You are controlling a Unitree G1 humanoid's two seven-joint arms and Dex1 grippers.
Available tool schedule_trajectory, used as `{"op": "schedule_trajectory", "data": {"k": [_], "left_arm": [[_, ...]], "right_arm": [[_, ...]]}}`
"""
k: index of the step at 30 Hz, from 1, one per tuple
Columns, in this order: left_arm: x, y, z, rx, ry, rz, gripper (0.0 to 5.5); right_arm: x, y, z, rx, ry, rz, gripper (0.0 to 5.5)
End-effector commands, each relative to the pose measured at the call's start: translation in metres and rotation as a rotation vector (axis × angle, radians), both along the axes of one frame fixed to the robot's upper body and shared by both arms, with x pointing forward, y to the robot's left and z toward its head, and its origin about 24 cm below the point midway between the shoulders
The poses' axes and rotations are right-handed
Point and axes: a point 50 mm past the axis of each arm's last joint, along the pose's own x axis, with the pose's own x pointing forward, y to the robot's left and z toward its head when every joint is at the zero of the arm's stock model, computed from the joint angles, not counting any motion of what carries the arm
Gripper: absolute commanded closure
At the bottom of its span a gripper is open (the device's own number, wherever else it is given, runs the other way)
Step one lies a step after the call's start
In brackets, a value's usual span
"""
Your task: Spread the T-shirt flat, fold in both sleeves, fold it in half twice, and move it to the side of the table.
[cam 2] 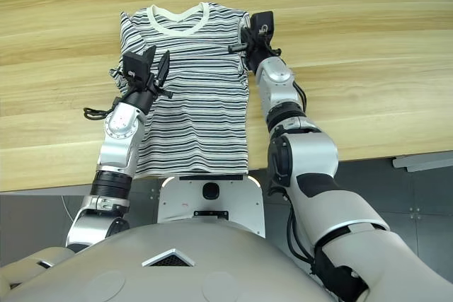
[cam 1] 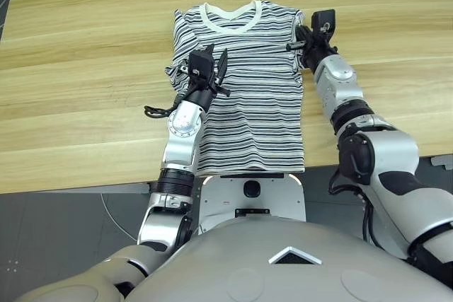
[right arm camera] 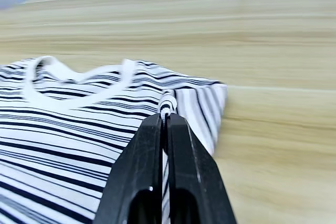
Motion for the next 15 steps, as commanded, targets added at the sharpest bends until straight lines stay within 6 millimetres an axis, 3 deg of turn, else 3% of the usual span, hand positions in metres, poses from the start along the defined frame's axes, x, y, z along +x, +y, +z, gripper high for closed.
{"op": "schedule_trajectory", "data": {"k": [1,6,12,15], "left_arm": [[0.003,0.0,0.001,-0.004,-0.008,0.015,3.93],[0.003,0.0,0.0,-0.008,-0.006,0.018,3.93],[0.003,-0.001,0.0,-0.011,-0.005,0.022,3.93],[0.003,-0.001,-0.001,-0.013,-0.003,0.024,3.93]], "right_arm": [[0.004,0.027,0.015,0.002,-0.05,0.09,5.39],[-0.004,0.052,0.007,-0.036,-0.001,0.158,5.39],[-0.007,0.055,0.0,-0.035,0.057,0.145,5.39],[-0.006,0.054,0.004,0.018,0.036,0.145,4.86]]}}
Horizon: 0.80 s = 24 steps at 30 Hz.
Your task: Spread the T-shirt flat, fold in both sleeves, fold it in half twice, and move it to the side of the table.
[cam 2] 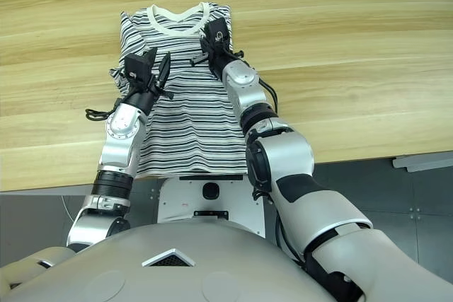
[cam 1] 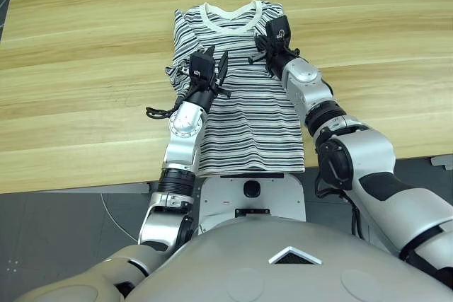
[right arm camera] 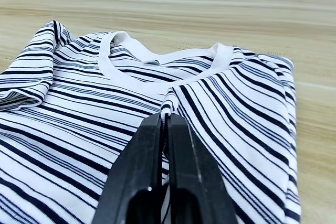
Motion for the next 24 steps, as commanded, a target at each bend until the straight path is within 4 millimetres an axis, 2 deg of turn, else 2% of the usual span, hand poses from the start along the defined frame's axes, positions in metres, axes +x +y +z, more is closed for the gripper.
{"op": "schedule_trajectory", "data": {"k": [1,7,11,13,14,15,16,17,19,21,24], "left_arm": [[0.002,-0.001,0.002,-0.01,-0.011,0.016,3.93],[0.003,-0.002,0.005,-0.033,-0.026,-0.003,3.93],[0.003,-0.005,0.015,-0.094,-0.065,-0.045,3.93],[0.0,-0.005,0.038,-0.129,-0.181,-0.144,3.93],[-0.001,0.0,0.06,-0.104,-0.286,-0.193,3.93],[-0.002,0.007,0.081,-0.051,-0.392,-0.232,3.93],[-0.001,0.016,0.106,0.103,-0.526,-0.267,3.76],[-0.001,0.025,0.129,0.321,-0.65,-0.317,3.63],[-0.004,0.035,0.155,0.711,-0.782,-0.441,3.26],[-0.009,0.044,0.16,0.897,-0.754,-0.604,2.98],[-0.019,0.065,0.137,1.03,-0.508,-0.866,2.8]], "right_arm": [[0.005,0.002,0.011,0.087,-0.028,0.006,4.76],[0.01,-0.005,0.036,0.391,-0.166,0.056,3.63],[0.009,-0.017,0.05,0.489,-0.293,0.151,3.59],[0.009,-0.031,0.059,0.45,-0.402,0.187,3.59],[0.006,-0.039,0.064,0.372,-0.486,0.229,3.59],[0.003,-0.045,0.069,0.295,-0.559,0.278,3.59],[-0.003,-0.053,0.074,0.207,-0.646,0.337,3.56],[-0.01,-0.062,0.078,0.103,-0.719,0.411,3.56],[-0.026,-0.079,0.083,-0.079,-0.796,0.574,3.56],[-0.043,-0.099,0.087,-0.21,-0.77,0.719,3.41],[-0.073,-0.122,0.088,-0.364,-0.648,0.913,3.27]]}}
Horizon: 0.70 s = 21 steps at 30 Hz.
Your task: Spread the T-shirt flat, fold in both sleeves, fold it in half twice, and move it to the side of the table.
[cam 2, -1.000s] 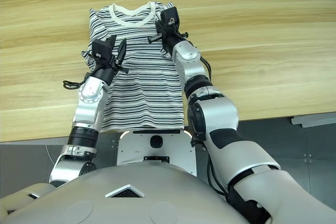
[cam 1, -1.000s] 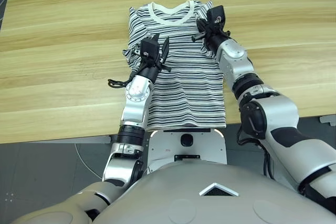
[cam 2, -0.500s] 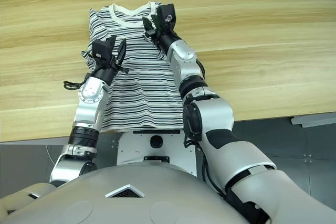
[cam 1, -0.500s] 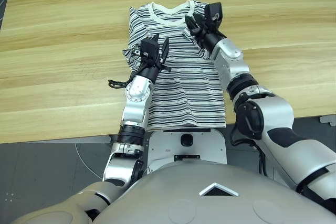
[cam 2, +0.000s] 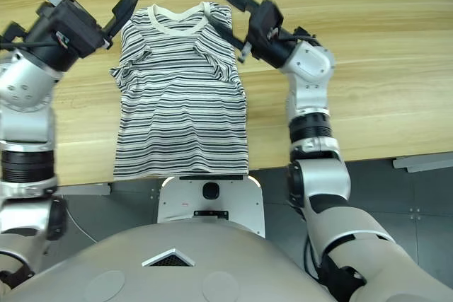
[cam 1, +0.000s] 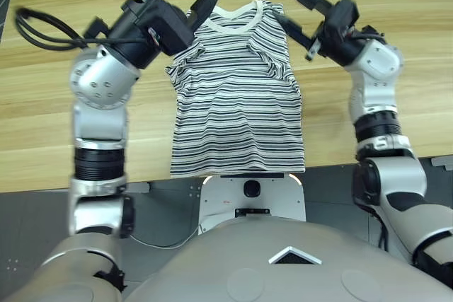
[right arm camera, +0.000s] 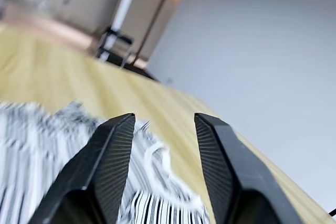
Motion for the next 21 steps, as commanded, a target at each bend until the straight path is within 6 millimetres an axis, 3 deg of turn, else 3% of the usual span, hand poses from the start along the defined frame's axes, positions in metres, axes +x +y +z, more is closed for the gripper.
{"op": "schedule_trajectory", "data": {"k": [1,3,6,10,17,21], "left_arm": [[-0.014,0.021,-0.029,0.296,0.264,-0.106,2.8],[-0.023,0.028,-0.044,0.351,0.361,-0.163,2.59],[-0.055,0.041,-0.07,0.451,0.574,-0.244,2.08],[-0.097,0.055,-0.095,0.591,0.81,-0.31,1.89],[-0.121,0.065,-0.109,0.665,0.924,-0.305,1.55],[-0.109,0.062,-0.111,0.748,0.704,-0.32,1.55]], "right_arm": [[-0.039,-0.025,0.0,-0.296,0.069,0.145,3.27],[-0.062,-0.031,-0.004,-0.402,0.131,0.224,3.07],[-0.096,-0.042,-0.011,-0.567,0.302,0.342,2.47],[-0.123,-0.047,-0.02,-0.711,0.447,0.429,2.25],[-0.139,-0.041,-0.036,-0.715,0.507,0.477,1.85],[-0.14,-0.037,-0.046,-0.718,0.471,0.468,1.85]]}}
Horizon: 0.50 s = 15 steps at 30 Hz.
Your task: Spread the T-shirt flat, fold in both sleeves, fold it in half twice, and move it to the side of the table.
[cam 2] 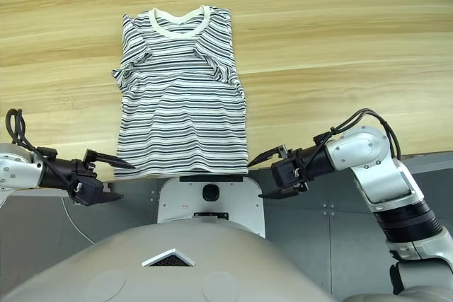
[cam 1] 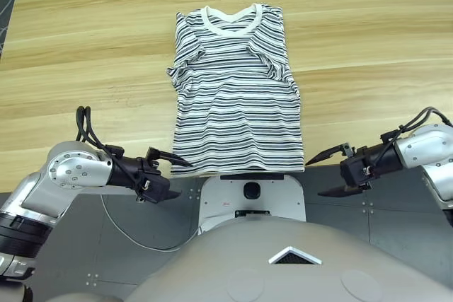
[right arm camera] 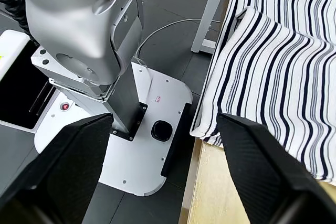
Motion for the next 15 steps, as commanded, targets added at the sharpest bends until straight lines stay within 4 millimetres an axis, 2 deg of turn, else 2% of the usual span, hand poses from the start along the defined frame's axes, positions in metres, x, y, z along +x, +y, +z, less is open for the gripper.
{"op": "schedule_trajectory", "data": {"k": [1,6,15], "left_arm": [[0.015,0.002,0.0,0.041,-0.215,-0.113,1.55],[0.016,0.016,-0.01,0.087,-0.257,-0.137,1.55],[0.006,0.019,-0.027,0.049,-0.222,-0.116,1.55]], "right_arm": [[0.002,0.004,-0.008,0.009,-0.049,0.002,1.85],[0.011,0.012,-0.013,0.069,-0.145,-0.009,1.85],[0.021,0.024,-0.023,0.124,-0.253,0.014,1.85]]}}
